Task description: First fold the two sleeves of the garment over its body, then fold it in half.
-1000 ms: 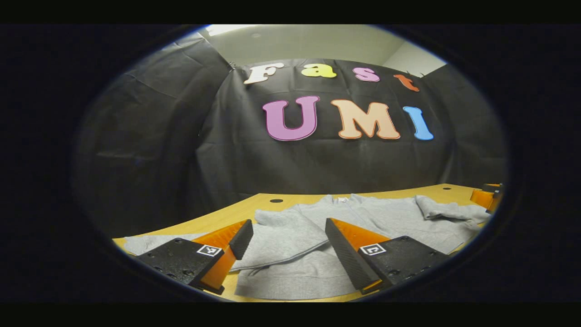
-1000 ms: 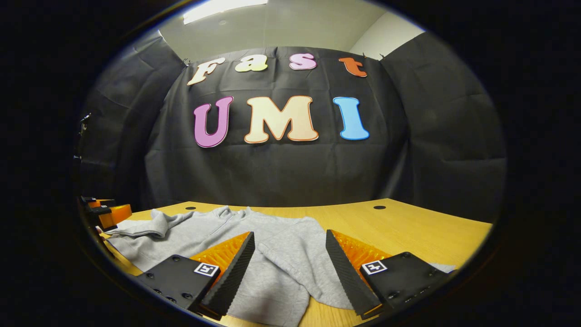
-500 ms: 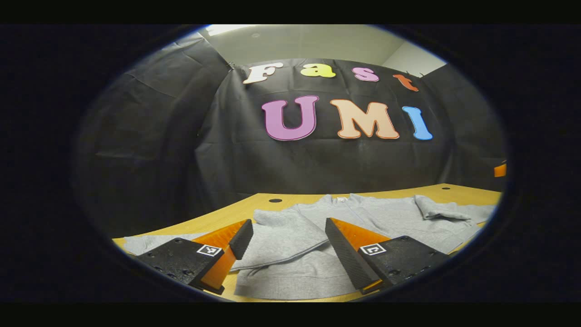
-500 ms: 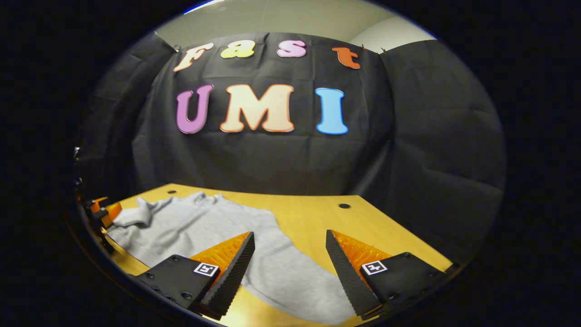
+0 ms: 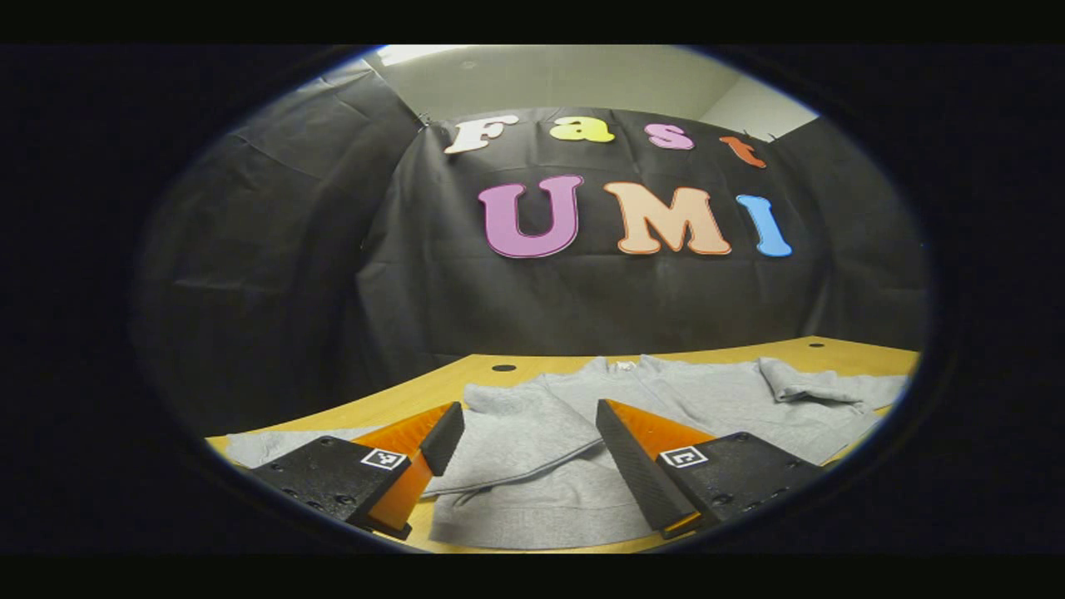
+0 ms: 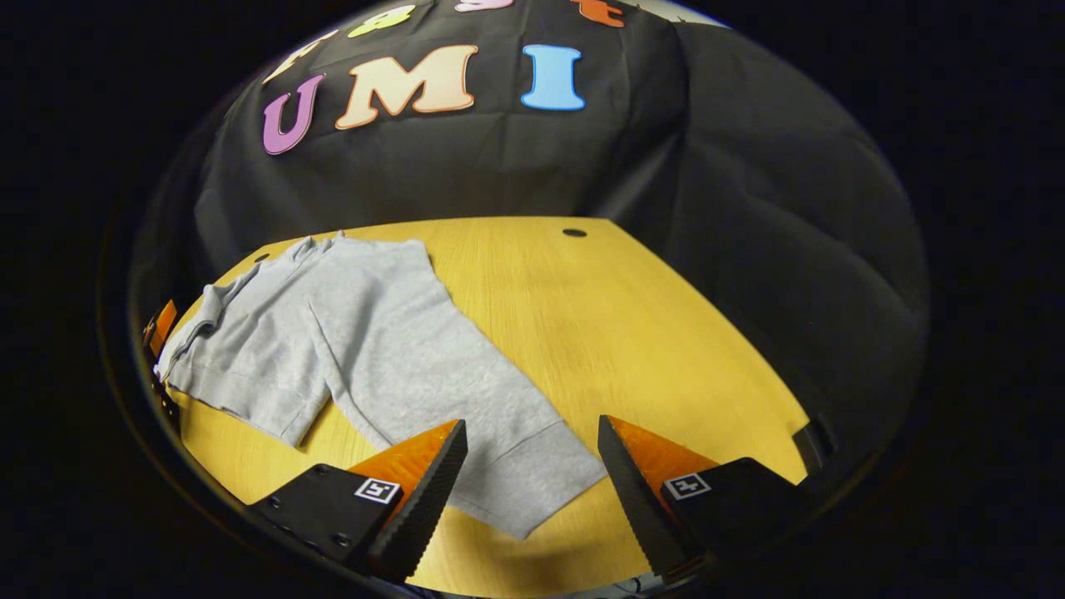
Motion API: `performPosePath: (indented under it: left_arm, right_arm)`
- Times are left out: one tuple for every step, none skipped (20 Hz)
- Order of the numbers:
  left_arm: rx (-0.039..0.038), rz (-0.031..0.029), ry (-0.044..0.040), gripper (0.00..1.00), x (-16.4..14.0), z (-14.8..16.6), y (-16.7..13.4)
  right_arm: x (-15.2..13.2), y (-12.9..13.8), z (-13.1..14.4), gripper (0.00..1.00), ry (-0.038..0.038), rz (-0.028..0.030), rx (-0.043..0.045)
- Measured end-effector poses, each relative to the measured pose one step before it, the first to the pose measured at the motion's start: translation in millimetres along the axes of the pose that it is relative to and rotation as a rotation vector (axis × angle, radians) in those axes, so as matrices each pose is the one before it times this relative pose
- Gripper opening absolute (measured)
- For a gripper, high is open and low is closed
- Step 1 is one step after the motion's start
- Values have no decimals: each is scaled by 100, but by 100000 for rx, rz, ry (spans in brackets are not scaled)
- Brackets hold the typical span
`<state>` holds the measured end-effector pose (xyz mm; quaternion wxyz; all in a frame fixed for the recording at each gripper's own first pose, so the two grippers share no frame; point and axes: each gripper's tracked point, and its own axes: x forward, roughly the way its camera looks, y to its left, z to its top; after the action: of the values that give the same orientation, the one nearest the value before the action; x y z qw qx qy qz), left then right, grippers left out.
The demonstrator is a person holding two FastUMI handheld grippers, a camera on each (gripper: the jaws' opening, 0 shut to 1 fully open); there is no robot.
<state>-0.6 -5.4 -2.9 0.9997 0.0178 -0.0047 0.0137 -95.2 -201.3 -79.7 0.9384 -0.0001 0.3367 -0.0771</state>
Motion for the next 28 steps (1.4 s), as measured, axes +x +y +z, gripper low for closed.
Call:
performPosePath:
  left_arm:
    - [-14,7,1,94,-14,67,-21]
    - [-26,10,38,94,-13,-20,62]
    - [-10,1,-20,94,64,31,21]
    - [34,7,-7,94,-72,-65,-43]
    - [-17,7,-21,95,12,69,-26]
    - [0,5,26,94,-11,-79,7]
    - [-37,9,5,94,21,43,-6]
    - [-9,-12,31,94,31,-69,9]
    - [-24,0,-31,94,-32,-61,13]
    - [13,-7,12,94,4,58,-21]
    - [-20,0,-32,94,-18,-66,14]
    - [27,0,-3,94,-10,22,-11]
    - [-25,-6,-9,94,13,-27,5]
    - [-23,3,20,94,34,83,15]
    - [7,1,24,94,-3,69,-38]
    - [-22,9,-4,94,3,-124,2]
    - [-4,0,3,94,-33,-35,35]
    - [-1,1,-9,95,-13,11,-30]
    - [-7,1,38,95,2,28,20]
    - [-20,12,27,95,34,17,-22]
    - [-8,13,-4,95,3,1,-22]
    - [6,0,17,94,-36,-23,33]
    - [3,10,6,94,-16,95,-41]
    - [-17,-9,-28,94,-7,-89,-1]
    - [50,7,5,94,-24,-17,29]
    - [-33,0,-62,95,17,56,-17]
    - [61,-15,32,95,-35,88,9]
    - [-53,33,-49,95,5,-94,7]
  right_arm:
    - [374,324,-838,99,3022,1905,836]
    - [277,104,-400,99,1471,545,94]
    - [129,-115,-310,99,887,-151,-480]
    - [87,-80,-151,99,869,-90,-444]
    - [-76,-30,-17,99,134,248,472]
    - [-5,-93,105,99,91,272,580]
    - [9,14,-168,99,216,275,-101]
    - [42,12,37,99,-427,70,-429]
    - [27,52,-126,100,-251,87,-822]
    - [-63,81,-11,100,-230,66,146]
    - [12,129,-14,98,-161,100,144]
    - [-41,398,20,99,-120,1154,-517]
    - [-24,525,-31,86,-285,622,-1127]
    - [-78,80,-32,73,317,-527,-820]
    - [-26,358,-96,67,1070,785,372]
    - [-65,460,-56,65,1251,1550,174]
    - [-123,422,78,47,-126,629,-738]
    - [-17,111,-8,35,-16,-724,-1618]
    - [-21,7,-83,25,-59,-885,-642]
    - [-52,-4,4,25,595,-1498,847]
    - [-115,150,82,24,-144,-363,-55]
    - [-61,236,-30,24,-26,514,-1030]
    - [-145,152,-32,18,-762,708,-1039]
    - [-20,74,10,18,-128,513,-477]
    - [-114,-20,82,15,-255,-61,104]
    - [34,29,92,11,-59,-10,-163]
    - [-96,74,68,11,-115,611,3]
    - [-272,127,51,11,417,627,1891]
